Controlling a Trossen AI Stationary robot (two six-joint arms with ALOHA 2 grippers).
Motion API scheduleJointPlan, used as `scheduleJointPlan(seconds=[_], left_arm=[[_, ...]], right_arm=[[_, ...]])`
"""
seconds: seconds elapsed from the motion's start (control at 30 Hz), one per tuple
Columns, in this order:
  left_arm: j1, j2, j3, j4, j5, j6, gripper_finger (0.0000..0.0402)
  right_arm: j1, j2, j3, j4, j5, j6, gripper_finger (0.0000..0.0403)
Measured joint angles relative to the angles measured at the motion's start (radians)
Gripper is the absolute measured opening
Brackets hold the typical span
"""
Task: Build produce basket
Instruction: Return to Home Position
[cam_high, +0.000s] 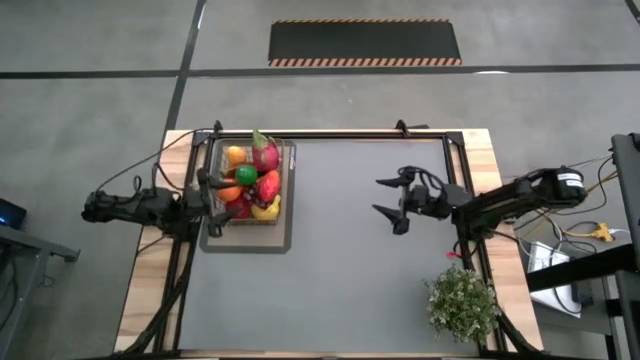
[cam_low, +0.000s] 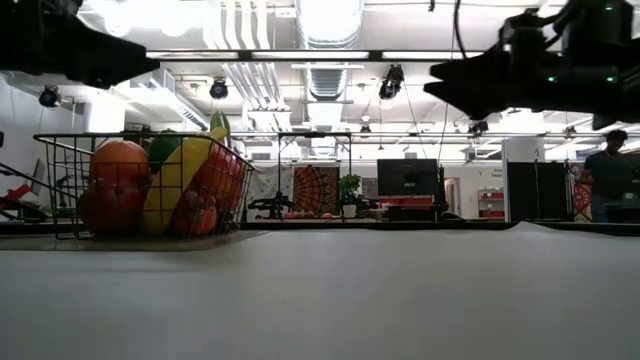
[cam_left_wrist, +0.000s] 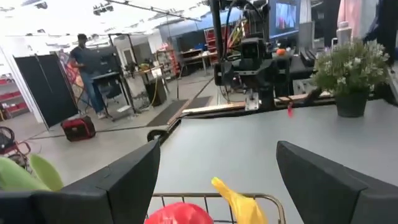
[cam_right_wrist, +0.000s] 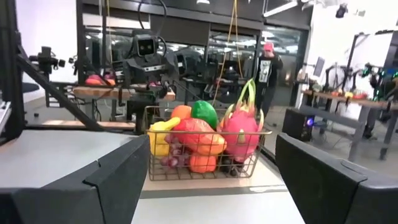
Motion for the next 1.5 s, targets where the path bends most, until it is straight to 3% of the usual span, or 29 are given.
scheduleJointPlan(seconds=[0.33,0.53,0.77,0.9,1.23,1.33,1.5], left_arm=[[0.000,0.032,-0.025,0.013,-0.007,-0.010,0.0302],[0.000,0.048,-0.032,0.008,-0.007,-0.009,0.0302],[0.000,0.071,-0.032,0.008,-0.006,-0.009,0.0302],[0.000,0.082,-0.033,0.008,-0.006,-0.009,0.0302],[0.000,0.114,-0.033,0.007,-0.006,-0.008,0.0302],[0.000,0.124,-0.033,0.008,-0.006,-0.008,0.0302],[0.000,0.135,-0.043,0.009,-0.006,-0.008,0.0302]], right_arm=[[0.000,-0.165,-0.100,-0.004,0.003,-0.015,0.0325],[0.000,-0.224,-0.101,0.001,0.003,0.073,0.0325],[0.000,-0.232,0.004,0.185,0.030,0.688,0.0325],[0.001,-0.225,0.094,0.170,0.030,0.831,0.0325],[0.001,-0.197,0.340,0.035,0.005,0.861,0.0325],[-0.009,-0.263,0.360,-0.120,-0.116,0.823,0.0325],[-0.017,-0.412,0.341,-0.597,-0.472,0.327,0.0325]])
